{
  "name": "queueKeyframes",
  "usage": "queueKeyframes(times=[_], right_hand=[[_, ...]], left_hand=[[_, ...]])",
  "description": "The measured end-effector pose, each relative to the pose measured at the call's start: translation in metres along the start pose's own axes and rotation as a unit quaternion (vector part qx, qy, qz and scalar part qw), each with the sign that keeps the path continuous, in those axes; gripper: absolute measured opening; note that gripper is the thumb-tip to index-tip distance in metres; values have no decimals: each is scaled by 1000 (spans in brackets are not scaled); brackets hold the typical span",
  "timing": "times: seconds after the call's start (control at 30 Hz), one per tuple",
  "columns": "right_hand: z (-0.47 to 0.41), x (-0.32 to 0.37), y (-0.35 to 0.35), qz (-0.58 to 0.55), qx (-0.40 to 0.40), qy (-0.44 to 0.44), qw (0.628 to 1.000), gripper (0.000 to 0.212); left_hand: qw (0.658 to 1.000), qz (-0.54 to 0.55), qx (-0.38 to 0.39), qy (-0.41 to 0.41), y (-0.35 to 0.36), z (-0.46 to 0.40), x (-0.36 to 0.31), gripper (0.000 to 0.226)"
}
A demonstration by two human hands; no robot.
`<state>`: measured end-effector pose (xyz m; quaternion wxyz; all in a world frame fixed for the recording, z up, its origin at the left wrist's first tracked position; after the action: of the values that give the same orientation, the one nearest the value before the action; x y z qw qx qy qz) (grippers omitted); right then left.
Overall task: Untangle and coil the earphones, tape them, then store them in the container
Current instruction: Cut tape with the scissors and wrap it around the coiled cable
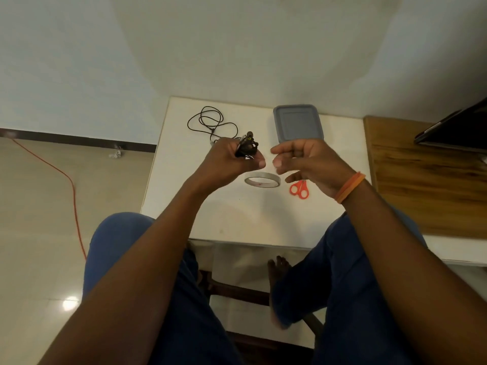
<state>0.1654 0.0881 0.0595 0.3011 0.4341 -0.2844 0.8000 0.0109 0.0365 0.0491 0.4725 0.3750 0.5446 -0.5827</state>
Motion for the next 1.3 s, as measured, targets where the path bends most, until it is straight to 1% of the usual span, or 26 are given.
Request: queueKeyframes(times=[0.03, 0.07, 0.1, 0.13, 0.17, 0.23, 0.27, 0.33, 0.37, 0.43, 0.5, 0.6, 0.67, 0.73, 0.8, 0.87, 0.9, 1.0, 1.17, 1.23, 1.3], right_hand=[[-3, -8, -12, -31, -38, 18, 999, 21], [-6, -18, -26, -45, -92, 36, 994, 18], [-10, -30, -40, -25, -157, 55, 986, 16], [-14, -43, -53, 40, -214, 74, 973, 16], [-20, -56, -61, 128, -245, 94, 957, 18], [-28, -75, -55, 287, -239, 142, 917, 28], [-31, -87, -47, 329, -219, 168, 903, 34], [-31, -106, -32, 356, -195, 205, 890, 43], [-29, -113, -27, 363, -198, 215, 885, 43], [-27, -122, -20, 380, -222, 210, 873, 37], [-27, -122, -17, 393, -249, 183, 866, 32], [-30, -115, -16, 396, -262, 143, 868, 29], [-30, -112, -20, 390, -274, 135, 869, 26], [-25, -113, -24, 391, -290, 156, 859, 34], [-19, -123, -30, 366, -307, 206, 854, 39], [-18, -137, -33, 313, -304, 249, 865, 36], [-18, -140, -34, 293, -302, 257, 870, 35], [-17, -142, -34, 255, -307, 249, 882, 38], [-16, -136, -33, 205, -334, 246, 887, 36], [-18, -134, -28, 245, -316, 257, 880, 38], [-18, -131, -24, 294, -302, 250, 872, 40]], left_hand=[[1000, 6, -2, -3, 0, -2, 2, 4], [1000, 10, -3, -6, 0, -4, 5, 3], [1000, 13, -4, -8, 1, -5, 7, 3], [1000, 11, -5, -9, 2, -6, 8, 2], [1000, 8, -6, -10, 4, -8, 9, 3], [1000, 9, 2, -16, 7, -9, 11, 5], [1000, 9, 10, -20, 9, -9, 13, 6], [999, 10, 20, -27, 11, -9, 15, 8], [999, 15, 22, -30, 11, -8, 16, 9], [999, 27, 19, -35, 8, -8, 16, 9], [998, 37, 9, -45, 5, -8, 15, 10], [997, 45, -13, -61, 0, -12, 18, 12], [996, 51, -17, -67, -1, -13, 20, 11], [995, 58, -24, -80, -2, -13, 22, 11], [992, 70, -39, -94, -5, -14, 25, 8], [988, 90, -54, -112, -8, -14, 31, 4], [986, 99, -59, -118, -9, -15, 34, 3], [983, 108, -62, -133, -9, -15, 38, 7], [984, 95, -69, -137, -12, -15, 39, 21], [984, 99, -68, -133, -12, -16, 38, 23], [985, 101, -64, -127, -12, -16, 36, 22]])
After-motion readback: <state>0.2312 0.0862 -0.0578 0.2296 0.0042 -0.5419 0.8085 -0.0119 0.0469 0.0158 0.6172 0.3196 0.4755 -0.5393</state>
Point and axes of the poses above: each hand's wrist, its own z-axis away from the middle knuckle, its own y-axis out of the palm, x = y × z, the point moved 9 cm from there along -z, towards the middle knuckle, and after that the axes turned 3 degrees about y, right-handed, at the moved point
